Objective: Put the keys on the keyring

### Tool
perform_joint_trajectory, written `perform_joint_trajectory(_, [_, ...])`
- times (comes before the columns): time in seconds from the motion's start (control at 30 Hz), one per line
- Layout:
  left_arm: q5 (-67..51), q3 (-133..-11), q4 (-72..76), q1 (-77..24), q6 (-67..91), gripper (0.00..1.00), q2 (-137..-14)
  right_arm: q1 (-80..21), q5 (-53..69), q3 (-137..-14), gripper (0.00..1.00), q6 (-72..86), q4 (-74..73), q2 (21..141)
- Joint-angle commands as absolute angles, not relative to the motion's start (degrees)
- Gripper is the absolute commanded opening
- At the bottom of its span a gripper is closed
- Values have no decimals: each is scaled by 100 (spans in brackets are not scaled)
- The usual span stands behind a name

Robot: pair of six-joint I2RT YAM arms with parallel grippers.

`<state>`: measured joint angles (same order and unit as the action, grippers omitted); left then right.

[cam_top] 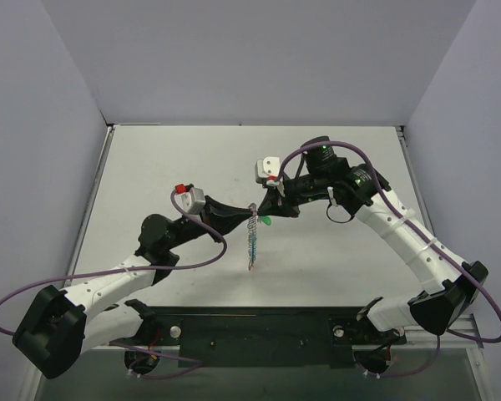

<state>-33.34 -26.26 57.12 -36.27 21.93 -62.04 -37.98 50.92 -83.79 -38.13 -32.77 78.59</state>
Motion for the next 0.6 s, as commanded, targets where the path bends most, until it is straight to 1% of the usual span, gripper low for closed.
perform_joint_trajectory(0.0, [-3252,-2997,5941,-3604,2127,0,-6126,-3946,5405,-8587,0,-3867,-3454,7919])
perform_joint_trajectory(0.57, [-3041,-3067,5713,-3604,2206,0,-6056,-3999,5274,-8604,0,-4227,-3761,7893])
